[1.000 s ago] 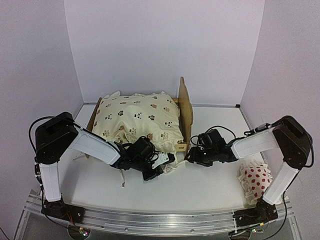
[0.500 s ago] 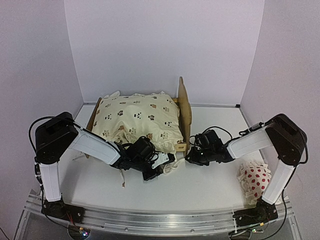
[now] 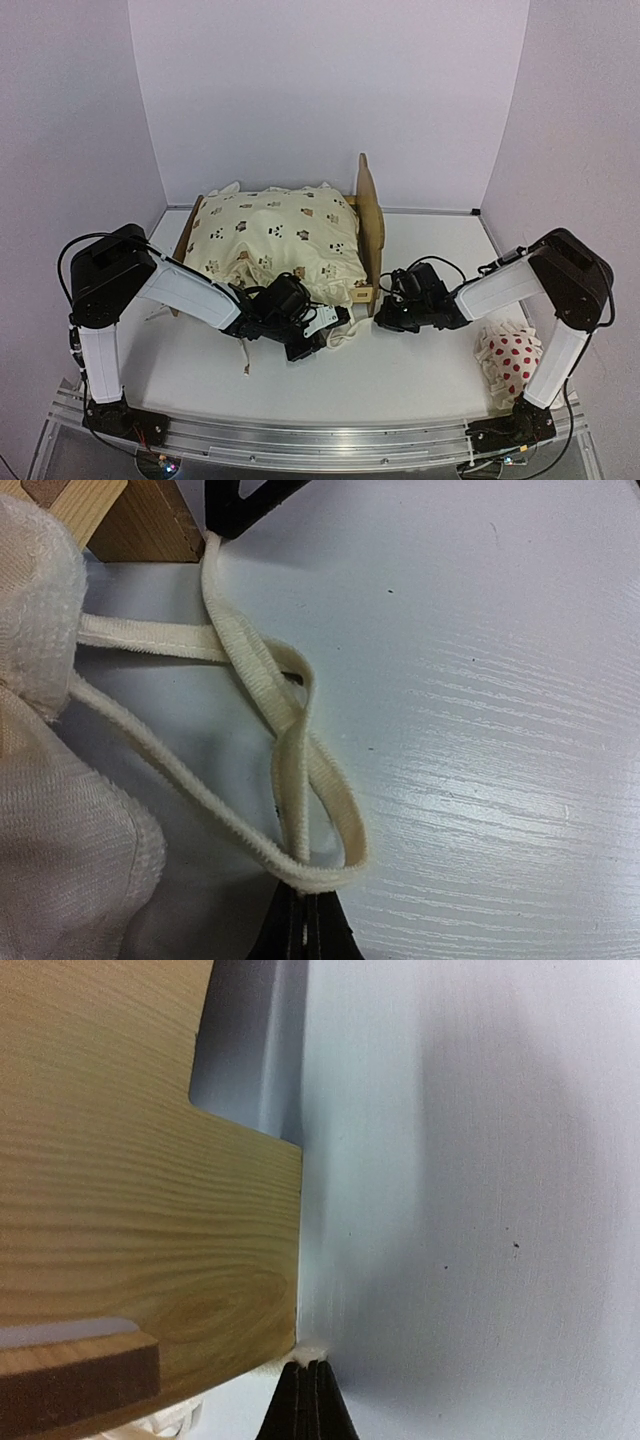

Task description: Set up the pet bed

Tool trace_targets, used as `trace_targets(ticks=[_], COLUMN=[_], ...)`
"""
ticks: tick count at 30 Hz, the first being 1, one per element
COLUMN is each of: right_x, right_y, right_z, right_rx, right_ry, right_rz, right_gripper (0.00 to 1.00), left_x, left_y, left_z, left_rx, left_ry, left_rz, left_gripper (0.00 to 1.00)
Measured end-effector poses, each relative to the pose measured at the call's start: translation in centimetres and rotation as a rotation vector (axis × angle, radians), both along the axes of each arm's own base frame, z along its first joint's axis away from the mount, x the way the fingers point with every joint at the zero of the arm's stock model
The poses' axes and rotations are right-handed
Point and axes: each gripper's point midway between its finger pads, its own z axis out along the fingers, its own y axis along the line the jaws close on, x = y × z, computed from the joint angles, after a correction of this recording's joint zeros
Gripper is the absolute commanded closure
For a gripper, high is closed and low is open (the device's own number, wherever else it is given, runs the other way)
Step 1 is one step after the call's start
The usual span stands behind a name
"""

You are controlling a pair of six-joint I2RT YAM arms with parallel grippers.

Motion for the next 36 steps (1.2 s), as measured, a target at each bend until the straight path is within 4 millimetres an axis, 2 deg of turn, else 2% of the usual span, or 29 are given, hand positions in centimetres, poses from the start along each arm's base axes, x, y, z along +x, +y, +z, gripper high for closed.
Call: trace_targets(ticks=[13,18,21,31,36], right_x=[-3.7,-4.1,-3.8,-0.7,0.2], right_y=[-4.0,-5.3,-6.2,-10.2,-11.9], right_z=[0.1,0.2,0.8,3.8,5.1], right_rx=[-0.084,-0.114,-0.123,-0.095,-0.066], right_ry=[-0.005,-0.016,-0.031,-0.088,-0.103], right_rz=[0.01,-0.005,-0.028,-0.157,-0.211], right_gripper=[1.0,1.0,1.0,1.0,1.0], left_x=[0.1,0.3,0.4,0.9,1.2], left_y=[1.2,2.2,2.9,4.1,5.1], left_z=[0.0,-0.1,0.0,0.2,0.8], left_rx=[0.035,0.066,0.082,0.099,0.101], left_ry=[0.051,0.067,0.076,0.094,0.096], left_rz=[0.093,0.162,0.2,0.309,0.367], left_gripper=[1.0,1.0,1.0,1.0,1.0])
